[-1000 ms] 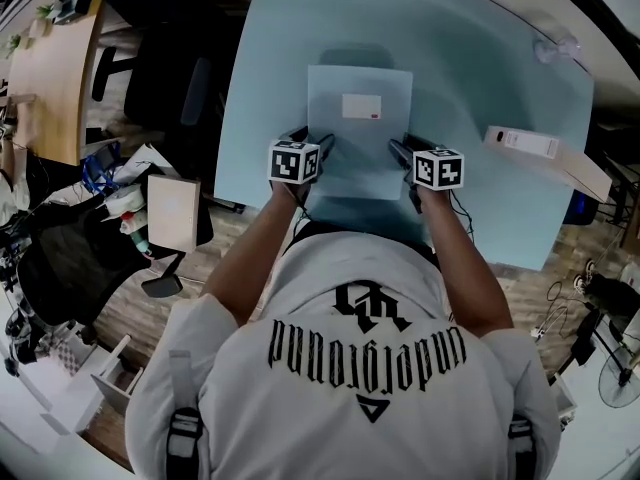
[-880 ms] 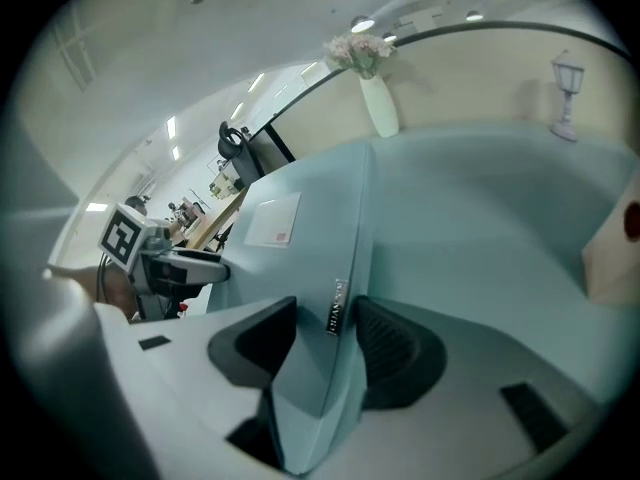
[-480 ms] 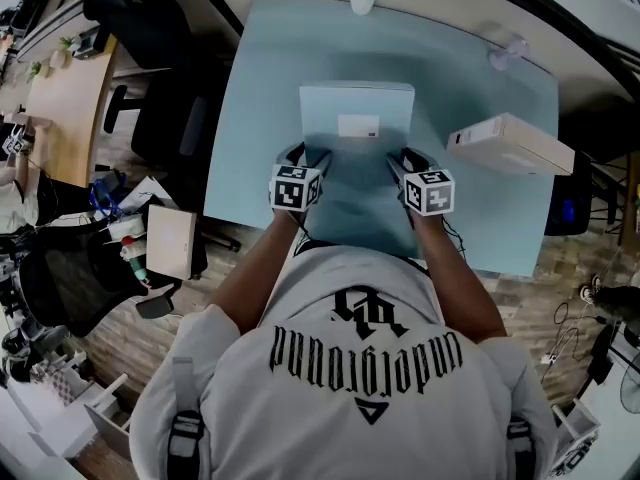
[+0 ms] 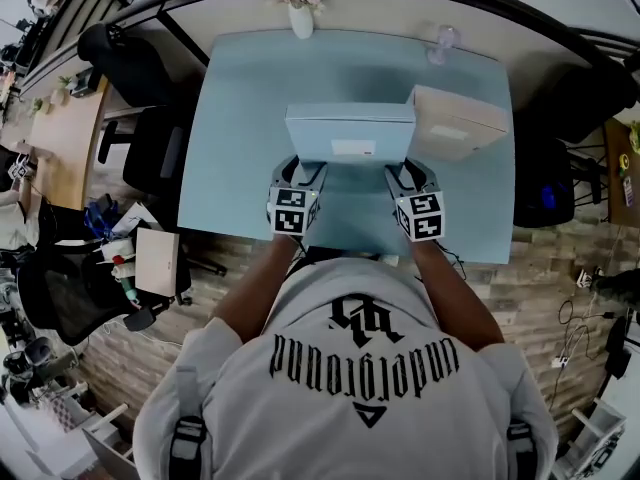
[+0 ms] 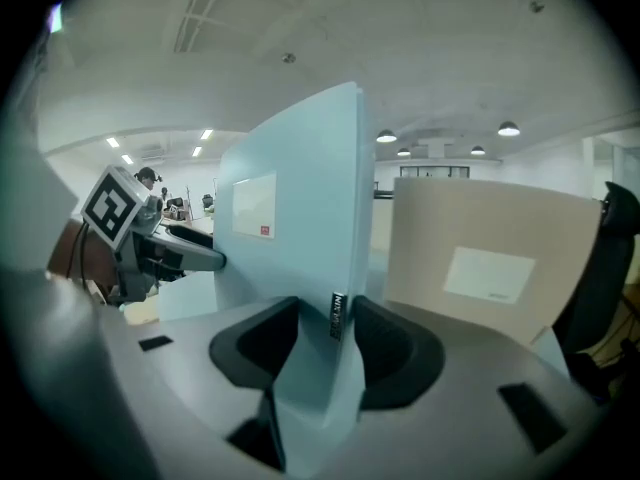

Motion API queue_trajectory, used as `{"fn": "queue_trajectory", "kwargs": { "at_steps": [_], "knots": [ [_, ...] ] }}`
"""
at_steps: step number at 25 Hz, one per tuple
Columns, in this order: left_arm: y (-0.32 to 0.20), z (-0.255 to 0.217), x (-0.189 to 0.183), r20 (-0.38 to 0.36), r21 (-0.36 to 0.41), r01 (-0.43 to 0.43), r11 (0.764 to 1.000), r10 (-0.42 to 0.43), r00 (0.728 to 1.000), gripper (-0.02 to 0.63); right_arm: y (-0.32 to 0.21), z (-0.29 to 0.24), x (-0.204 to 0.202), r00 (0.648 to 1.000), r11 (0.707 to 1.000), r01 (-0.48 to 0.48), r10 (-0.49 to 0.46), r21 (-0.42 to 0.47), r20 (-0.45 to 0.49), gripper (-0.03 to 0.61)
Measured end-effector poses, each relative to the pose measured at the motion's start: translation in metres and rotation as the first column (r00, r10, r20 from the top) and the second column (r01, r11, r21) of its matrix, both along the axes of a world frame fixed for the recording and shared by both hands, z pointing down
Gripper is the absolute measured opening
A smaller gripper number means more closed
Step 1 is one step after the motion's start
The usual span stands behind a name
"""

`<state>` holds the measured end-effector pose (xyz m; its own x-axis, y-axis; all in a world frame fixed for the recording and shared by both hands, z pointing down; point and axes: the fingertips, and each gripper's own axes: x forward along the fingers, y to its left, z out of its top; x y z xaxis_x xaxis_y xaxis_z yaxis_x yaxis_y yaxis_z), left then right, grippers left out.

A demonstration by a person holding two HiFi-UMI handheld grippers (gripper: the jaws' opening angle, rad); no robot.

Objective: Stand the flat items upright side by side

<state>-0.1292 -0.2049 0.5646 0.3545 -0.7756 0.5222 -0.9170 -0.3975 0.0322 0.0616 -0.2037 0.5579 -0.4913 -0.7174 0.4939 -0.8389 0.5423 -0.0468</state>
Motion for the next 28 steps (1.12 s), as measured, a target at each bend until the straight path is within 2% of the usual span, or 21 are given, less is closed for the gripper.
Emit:
{"fn": "queue_trajectory", "kwargs": {
  "at_steps": [8, 13, 19, 28],
  "knots": [
    [0.016, -0.034, 0.125, 0.03, 0.142, -0.061, 0.988, 0.057, 0.998, 0.264, 0.031, -0.029, 0.122, 0.996, 0.986, -0.075, 0.08, 0.146, -0.033, 0.181],
    [0.021, -0.048, 0.18, 0.044, 0.184, -0.098, 0.978, 0.092, 0.995, 0.264, 0.041, -0.043, 0.177, 0.992, 0.976, -0.117, 0.125, 0.186, -0.031, 0.181],
    [0.017, -0.044, 0.212, 0.084, 0.185, -0.139, 0.973, 0.125, 0.989, 0.262, 0.042, -0.036, 0.209, 0.987, 0.971, -0.151, 0.158, 0.187, -0.028, 0.181],
    [-0.006, 0.007, 0.235, 0.103, 0.119, -0.153, 0.981, 0.141, 0.985, 0.262, 0.022, 0.008, 0.231, 0.98, 0.975, -0.18, 0.189, 0.131, -0.066, 0.181]
  ]
}}
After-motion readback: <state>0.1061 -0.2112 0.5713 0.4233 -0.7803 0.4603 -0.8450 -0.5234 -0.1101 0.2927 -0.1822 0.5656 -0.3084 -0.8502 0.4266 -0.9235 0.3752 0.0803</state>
